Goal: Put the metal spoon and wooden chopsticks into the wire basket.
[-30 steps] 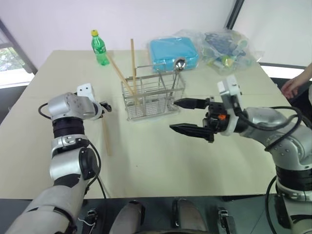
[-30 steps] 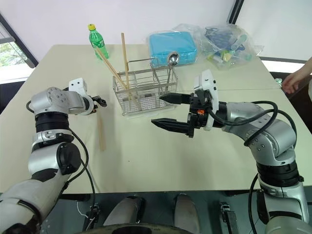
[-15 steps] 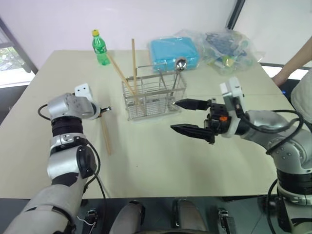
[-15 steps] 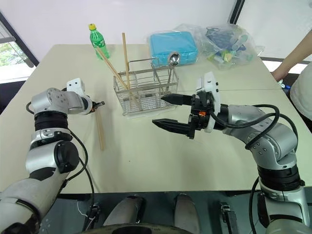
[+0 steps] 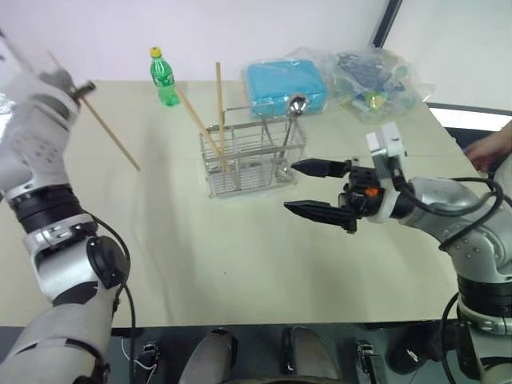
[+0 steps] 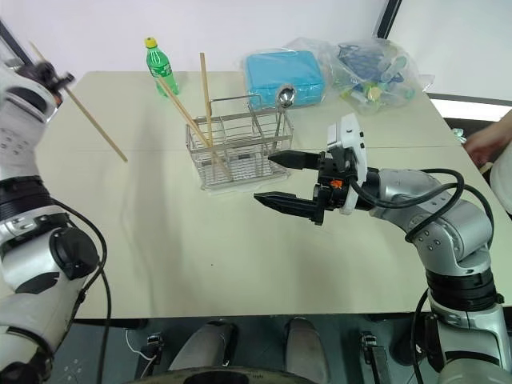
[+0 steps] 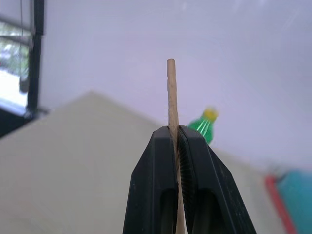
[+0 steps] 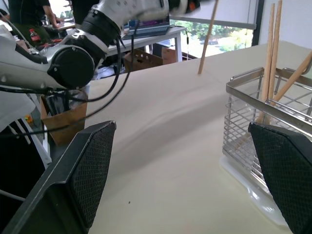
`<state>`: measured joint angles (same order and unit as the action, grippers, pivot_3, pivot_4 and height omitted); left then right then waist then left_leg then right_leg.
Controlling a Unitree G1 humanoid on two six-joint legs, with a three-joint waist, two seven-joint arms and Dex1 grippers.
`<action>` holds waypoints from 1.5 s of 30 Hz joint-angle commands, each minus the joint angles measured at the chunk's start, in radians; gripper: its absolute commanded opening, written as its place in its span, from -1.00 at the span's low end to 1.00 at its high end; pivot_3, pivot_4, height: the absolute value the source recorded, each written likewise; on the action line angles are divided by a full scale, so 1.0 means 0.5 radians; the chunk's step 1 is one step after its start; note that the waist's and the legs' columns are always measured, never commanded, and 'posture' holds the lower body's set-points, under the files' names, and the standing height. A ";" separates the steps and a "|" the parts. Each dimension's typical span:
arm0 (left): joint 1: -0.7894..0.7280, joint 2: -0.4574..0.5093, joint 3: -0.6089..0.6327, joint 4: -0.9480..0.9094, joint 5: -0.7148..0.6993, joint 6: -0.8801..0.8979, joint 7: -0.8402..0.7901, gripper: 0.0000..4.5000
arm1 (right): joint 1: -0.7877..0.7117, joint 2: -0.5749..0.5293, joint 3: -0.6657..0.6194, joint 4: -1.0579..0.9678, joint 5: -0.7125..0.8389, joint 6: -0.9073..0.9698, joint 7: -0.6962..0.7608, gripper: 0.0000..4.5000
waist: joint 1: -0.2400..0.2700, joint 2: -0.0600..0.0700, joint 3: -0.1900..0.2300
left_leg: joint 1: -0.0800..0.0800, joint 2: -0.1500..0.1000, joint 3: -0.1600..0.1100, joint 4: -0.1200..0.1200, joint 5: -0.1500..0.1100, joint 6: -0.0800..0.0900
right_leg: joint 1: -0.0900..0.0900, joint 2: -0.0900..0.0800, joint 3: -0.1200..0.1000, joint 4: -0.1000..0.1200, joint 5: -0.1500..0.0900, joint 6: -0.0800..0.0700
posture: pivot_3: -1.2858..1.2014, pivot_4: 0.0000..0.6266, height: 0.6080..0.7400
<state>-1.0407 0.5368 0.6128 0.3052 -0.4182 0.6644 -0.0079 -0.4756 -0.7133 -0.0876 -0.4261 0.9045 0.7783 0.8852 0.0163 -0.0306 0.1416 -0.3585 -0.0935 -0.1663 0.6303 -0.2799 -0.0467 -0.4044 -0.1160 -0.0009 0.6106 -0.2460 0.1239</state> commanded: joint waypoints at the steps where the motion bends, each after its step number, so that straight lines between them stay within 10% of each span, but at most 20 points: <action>1: -0.219 0.075 0.032 -0.145 -0.170 -0.093 -0.093 -0.96 | -0.066 -0.014 -0.093 0.010 0.024 -0.033 -0.002 1.00 | -0.004 -0.001 0.000 | 0.000 0.000 0.000 0.000 0.000 0.000 | 0.000 0.000 0.000 0.000 0.000 0.000 | 0.03 -0.52 0.89; 27: 0.206 -0.656 -0.846 -0.369 -0.084 -0.418 -0.459 -0.96 | -0.068 -0.005 -0.168 -0.002 0.067 0.002 -0.203 1.00 | -0.006 0.001 0.001 | 0.000 0.002 0.003 -0.001 0.000 0.001 | -0.001 0.003 0.002 -0.001 0.000 0.000 | 0.03 -0.52 0.89; 36: 0.237 -0.643 -0.827 -0.541 -0.161 -0.308 -0.480 0.97 | -0.079 0.027 -0.145 0.033 0.050 -0.018 -0.223 1.00 | -0.006 0.001 0.001 | 0.001 0.001 0.003 0.000 -0.001 0.002 | 0.001 0.003 0.002 -0.002 0.000 0.000 | 0.03 -0.52 0.89; 40: 0.089 -0.384 -0.810 -0.599 -0.164 -0.197 -0.601 0.97 | -0.101 0.038 -0.118 0.067 0.007 -0.040 -0.197 1.00 | -0.013 0.001 0.001 | 0.001 0.002 0.004 -0.001 0.000 0.002 | -0.001 0.004 0.002 -0.001 0.000 0.000 | 0.03 -0.52 0.89; 45: 0.117 0.389 -0.923 -0.745 -0.151 -0.030 -1.258 0.97 | -0.124 -0.002 -0.070 0.151 -0.126 -0.121 -0.091 1.00 | -0.055 0.008 0.004 | 0.003 0.002 0.005 -0.006 -0.001 0.002 | -0.003 0.006 0.002 0.001 0.000 0.000 | 0.03 -0.52 0.89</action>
<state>-0.9909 0.6772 0.1644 -0.0118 -0.4890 0.6356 -0.5300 -0.5197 -0.7058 -0.1163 -0.3522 0.8603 0.7484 0.8208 -0.0114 -0.0266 0.1436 -0.3569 -0.0923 -0.1639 0.6266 -0.2803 -0.0458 -0.4053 -0.1133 0.0000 0.6116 -0.2461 0.1238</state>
